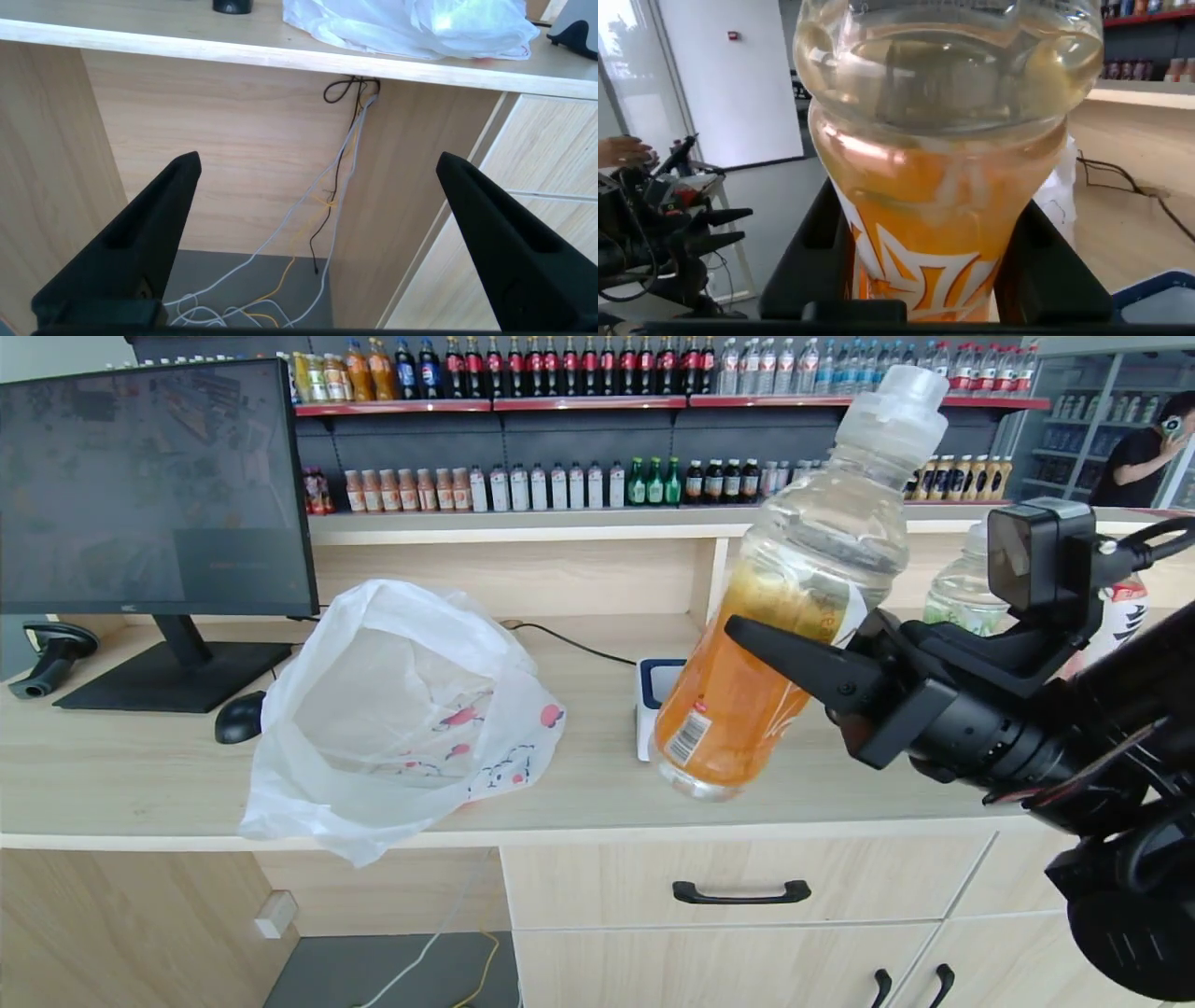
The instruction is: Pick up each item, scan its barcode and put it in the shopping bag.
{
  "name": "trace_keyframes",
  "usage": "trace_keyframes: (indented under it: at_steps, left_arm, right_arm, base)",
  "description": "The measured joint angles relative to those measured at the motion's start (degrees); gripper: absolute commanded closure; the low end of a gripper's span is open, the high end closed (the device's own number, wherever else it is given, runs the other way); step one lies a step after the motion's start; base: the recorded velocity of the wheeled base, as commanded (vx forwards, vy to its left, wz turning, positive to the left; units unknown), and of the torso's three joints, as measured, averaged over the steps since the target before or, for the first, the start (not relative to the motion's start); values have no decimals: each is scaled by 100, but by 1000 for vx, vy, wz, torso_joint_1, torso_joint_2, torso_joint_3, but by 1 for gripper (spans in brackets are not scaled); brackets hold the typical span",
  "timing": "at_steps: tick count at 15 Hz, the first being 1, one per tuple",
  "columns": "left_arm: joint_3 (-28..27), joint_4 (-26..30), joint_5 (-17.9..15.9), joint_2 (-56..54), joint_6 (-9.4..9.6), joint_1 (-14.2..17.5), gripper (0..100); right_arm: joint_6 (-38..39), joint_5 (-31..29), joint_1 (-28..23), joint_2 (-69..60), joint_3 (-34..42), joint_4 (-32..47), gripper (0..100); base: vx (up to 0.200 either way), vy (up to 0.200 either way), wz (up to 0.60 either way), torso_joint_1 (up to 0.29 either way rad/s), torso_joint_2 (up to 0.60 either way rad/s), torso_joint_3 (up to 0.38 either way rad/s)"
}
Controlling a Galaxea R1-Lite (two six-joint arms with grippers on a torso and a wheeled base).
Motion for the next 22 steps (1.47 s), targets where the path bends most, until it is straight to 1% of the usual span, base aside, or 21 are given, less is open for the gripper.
trace_keyframes:
  at_steps: [2, 4, 6, 7, 10, 12, 16, 18, 20, 22]
  left_arm:
    - [0, -2, 0, 0, 0, 0, 0]
    - [0, 0, 0, 0, -2, 0, 0]
    - [0, 0, 0, 0, 0, 0, 0]
    - [0, 0, 0, 0, 0, 0, 0]
    - [0, 0, 0, 0, 0, 0, 0]
    - [0, 0, -2, 0, 0, 0, 0]
    - [0, 0, -2, 0, 0, 0, 0]
    - [0, 0, 0, 0, 0, 0, 0]
    - [0, -2, 0, 0, 0, 0, 0]
    - [0, 0, 0, 0, 0, 0, 0]
  right_arm:
    - [-158, 15, -168, 356, -837, -17, 100]
    - [-512, 0, -262, 758, -1510, -15, 100]
    - [-1172, -10, -307, 1174, -1987, -1, 100]
    - [-1380, -7, -347, 1318, -2100, -1, 100]
    - [-1930, -10, -475, 1591, -2267, 0, 100]
    - [-2706, 4, -491, 1725, -2384, -6, 100]
    - [-3610, -5, -550, 1885, -2450, -1, 100]
    - [-4425, 28, -660, 1915, -2458, -1, 100]
    - [-4970, 63, -747, 1926, -2461, -4, 100]
    - [-5485, 302, -745, 1957, -2436, -6, 100]
  base:
    - [0, 0, 0, 0, 0, 0]
    - [0, 0, 0, 0, 0, 0]
    - [0, 0, 0, 0, 0, 0]
    - [0, 0, 0, 0, 0, 0]
    - [0, 0, 0, 0, 0, 0]
    - [0, 0, 0, 0, 0, 0]
    - [0, 0, 0, 0, 0, 0]
    - [0, 0, 0, 0, 0, 0]
    - [0, 0, 0, 0, 0, 0]
    - [0, 0, 0, 0, 0, 0]
